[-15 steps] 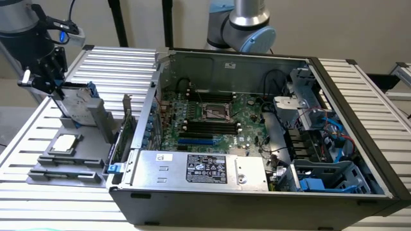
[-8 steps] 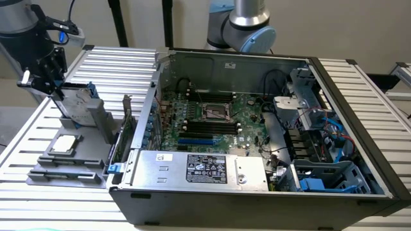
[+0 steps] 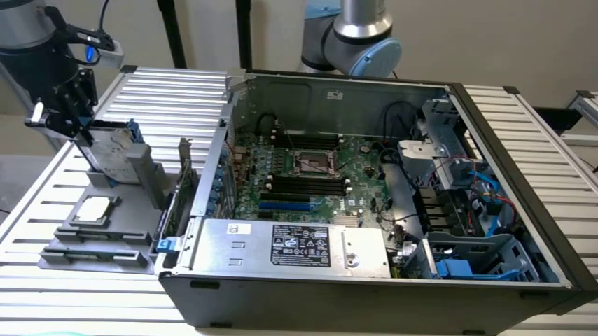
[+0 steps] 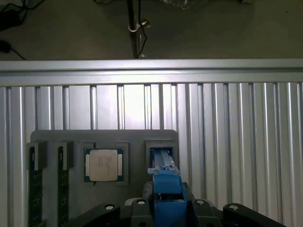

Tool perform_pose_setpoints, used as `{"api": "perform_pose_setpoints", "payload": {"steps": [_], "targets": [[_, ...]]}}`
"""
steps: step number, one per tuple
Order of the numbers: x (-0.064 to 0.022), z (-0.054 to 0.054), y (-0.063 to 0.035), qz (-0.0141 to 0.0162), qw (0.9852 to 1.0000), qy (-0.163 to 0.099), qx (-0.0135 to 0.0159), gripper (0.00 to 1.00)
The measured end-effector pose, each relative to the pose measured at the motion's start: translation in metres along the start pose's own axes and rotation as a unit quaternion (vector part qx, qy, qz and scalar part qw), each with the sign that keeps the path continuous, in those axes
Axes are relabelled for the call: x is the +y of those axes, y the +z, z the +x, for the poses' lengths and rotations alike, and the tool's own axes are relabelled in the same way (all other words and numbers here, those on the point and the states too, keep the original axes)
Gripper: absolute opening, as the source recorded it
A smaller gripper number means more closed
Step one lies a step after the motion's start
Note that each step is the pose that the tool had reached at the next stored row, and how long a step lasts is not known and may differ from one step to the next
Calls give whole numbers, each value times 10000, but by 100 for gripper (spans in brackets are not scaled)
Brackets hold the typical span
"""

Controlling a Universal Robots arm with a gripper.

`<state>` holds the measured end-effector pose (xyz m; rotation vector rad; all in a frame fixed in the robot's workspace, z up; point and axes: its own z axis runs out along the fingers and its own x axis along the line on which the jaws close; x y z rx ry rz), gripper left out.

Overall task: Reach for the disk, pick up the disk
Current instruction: 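Pick up the disk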

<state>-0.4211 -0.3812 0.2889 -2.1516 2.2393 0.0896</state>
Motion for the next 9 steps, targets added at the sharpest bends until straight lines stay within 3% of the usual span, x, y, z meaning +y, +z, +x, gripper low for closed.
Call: {"api": "perform_pose_setpoints", "payload": {"steps": [9], "targets": [[-1,-9,-141,-1,10000,0,0,33]]}}
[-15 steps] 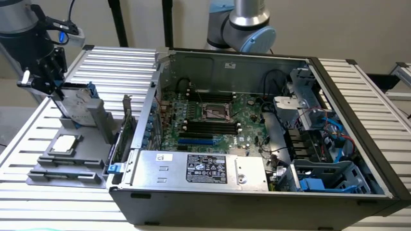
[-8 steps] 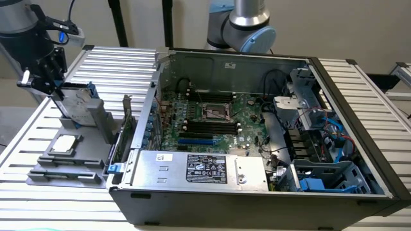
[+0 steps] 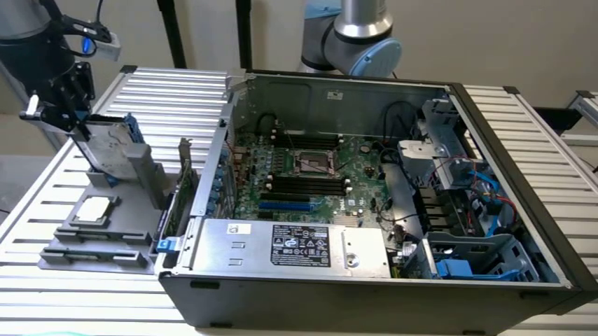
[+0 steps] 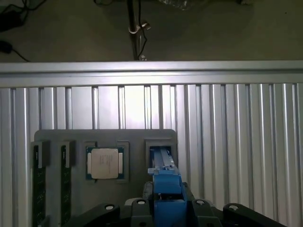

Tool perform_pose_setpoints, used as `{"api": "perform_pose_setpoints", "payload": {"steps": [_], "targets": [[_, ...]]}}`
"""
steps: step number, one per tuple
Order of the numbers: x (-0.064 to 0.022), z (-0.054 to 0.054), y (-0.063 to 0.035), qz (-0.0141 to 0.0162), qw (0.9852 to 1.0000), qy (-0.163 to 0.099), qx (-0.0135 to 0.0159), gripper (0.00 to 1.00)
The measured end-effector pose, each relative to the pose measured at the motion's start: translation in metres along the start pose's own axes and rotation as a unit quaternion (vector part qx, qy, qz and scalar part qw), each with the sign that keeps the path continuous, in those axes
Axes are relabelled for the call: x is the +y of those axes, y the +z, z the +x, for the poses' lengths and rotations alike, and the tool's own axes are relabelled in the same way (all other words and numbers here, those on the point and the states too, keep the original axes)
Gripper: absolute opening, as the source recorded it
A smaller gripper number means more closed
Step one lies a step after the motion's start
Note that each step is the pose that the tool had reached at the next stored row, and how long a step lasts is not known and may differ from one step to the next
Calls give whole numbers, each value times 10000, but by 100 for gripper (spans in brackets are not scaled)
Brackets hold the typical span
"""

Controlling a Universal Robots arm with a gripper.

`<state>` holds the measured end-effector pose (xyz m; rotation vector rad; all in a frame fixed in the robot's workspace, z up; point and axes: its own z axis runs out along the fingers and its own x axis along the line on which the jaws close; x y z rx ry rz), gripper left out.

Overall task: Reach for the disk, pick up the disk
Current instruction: 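Pick up the disk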

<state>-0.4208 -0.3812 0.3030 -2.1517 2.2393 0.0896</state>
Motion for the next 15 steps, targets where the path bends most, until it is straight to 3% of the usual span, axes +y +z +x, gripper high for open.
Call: {"api": "perform_pose_setpoints", "payload": {"steps": [11,15], "targets": [[-14,-32,-478,0,10000,0,-1,33],[-72,-45,-663,-2,10000,-7,-2,33]]}}
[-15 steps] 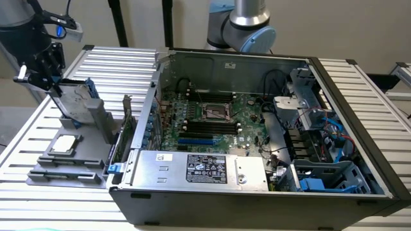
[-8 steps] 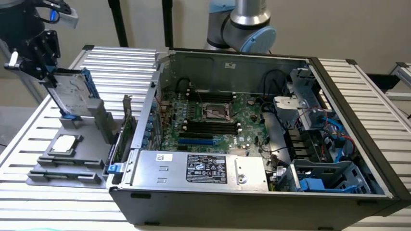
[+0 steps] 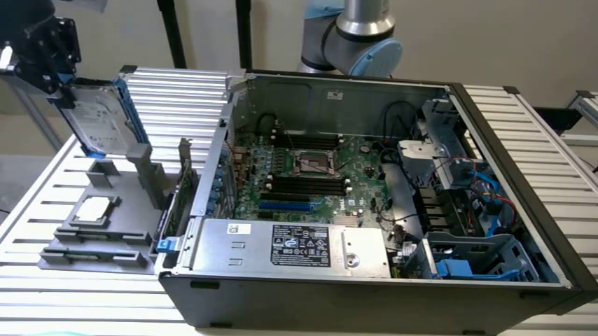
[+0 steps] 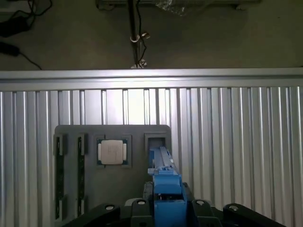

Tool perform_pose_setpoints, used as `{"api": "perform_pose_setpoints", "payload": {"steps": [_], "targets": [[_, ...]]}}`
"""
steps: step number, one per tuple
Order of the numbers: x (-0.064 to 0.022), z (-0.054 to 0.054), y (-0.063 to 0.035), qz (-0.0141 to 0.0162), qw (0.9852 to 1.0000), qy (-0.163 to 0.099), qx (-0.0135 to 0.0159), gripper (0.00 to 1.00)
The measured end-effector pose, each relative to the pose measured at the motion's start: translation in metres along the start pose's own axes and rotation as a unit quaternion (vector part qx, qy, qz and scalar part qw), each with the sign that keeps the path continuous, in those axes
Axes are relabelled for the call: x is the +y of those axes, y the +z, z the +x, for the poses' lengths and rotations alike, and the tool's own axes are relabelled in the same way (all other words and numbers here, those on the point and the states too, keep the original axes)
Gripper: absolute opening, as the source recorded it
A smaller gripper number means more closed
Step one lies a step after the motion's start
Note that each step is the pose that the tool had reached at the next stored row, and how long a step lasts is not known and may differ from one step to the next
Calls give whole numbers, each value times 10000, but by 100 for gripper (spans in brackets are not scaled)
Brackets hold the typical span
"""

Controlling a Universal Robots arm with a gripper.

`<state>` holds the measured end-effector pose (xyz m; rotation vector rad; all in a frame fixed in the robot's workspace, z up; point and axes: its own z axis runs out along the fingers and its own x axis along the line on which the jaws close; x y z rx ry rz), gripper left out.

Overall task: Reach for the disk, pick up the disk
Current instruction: 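Pick up the disk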

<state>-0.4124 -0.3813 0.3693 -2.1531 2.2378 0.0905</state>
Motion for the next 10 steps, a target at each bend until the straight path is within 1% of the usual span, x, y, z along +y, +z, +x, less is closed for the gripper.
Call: {"api": "perform_pose_setpoints", "payload": {"steps": [3,10], "targets": [[-83,-7,-137,-3,10000,-14,-8,33],[-303,-16,-458,-9,10000,-48,-43,33]]}}
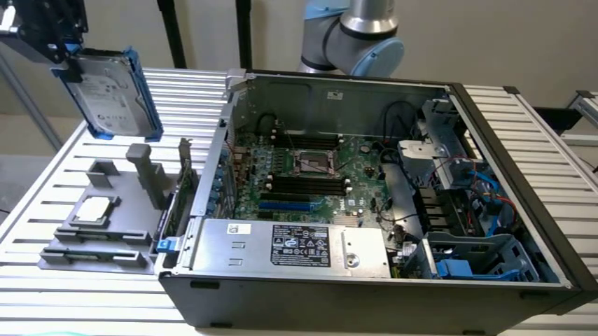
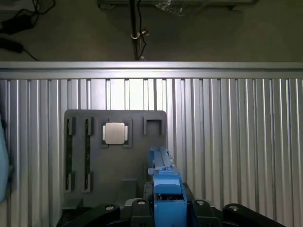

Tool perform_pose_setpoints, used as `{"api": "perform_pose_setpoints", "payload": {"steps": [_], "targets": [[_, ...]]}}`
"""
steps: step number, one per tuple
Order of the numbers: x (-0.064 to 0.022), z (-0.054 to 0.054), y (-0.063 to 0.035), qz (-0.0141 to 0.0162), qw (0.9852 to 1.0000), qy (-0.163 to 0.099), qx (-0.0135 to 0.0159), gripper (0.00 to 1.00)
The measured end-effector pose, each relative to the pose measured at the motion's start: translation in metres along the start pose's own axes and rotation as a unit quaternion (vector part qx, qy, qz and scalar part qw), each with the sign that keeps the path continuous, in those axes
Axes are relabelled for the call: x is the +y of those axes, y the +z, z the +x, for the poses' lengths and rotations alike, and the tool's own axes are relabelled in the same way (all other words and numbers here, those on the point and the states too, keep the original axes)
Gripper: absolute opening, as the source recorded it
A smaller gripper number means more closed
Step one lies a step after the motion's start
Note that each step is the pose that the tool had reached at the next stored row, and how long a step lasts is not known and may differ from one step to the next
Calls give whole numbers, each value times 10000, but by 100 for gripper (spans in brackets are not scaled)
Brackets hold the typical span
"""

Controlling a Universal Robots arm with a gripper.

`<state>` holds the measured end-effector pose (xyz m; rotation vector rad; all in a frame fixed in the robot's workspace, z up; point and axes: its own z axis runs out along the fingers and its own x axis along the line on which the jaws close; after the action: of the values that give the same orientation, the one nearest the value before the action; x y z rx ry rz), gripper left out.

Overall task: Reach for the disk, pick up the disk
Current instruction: 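Pick up the disk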

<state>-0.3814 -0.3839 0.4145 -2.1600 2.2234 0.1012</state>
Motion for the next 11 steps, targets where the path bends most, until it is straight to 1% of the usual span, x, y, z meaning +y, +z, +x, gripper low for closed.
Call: {"api": "perform_pose_setpoints", "payload": {"steps": [5,7,11], "targets": [[-179,5,-232,-3,10000,-14,-26,33],[-263,9,-328,-5,10000,-16,-33,33],[-441,35,-514,-18,10000,-15,-33,33]]}}
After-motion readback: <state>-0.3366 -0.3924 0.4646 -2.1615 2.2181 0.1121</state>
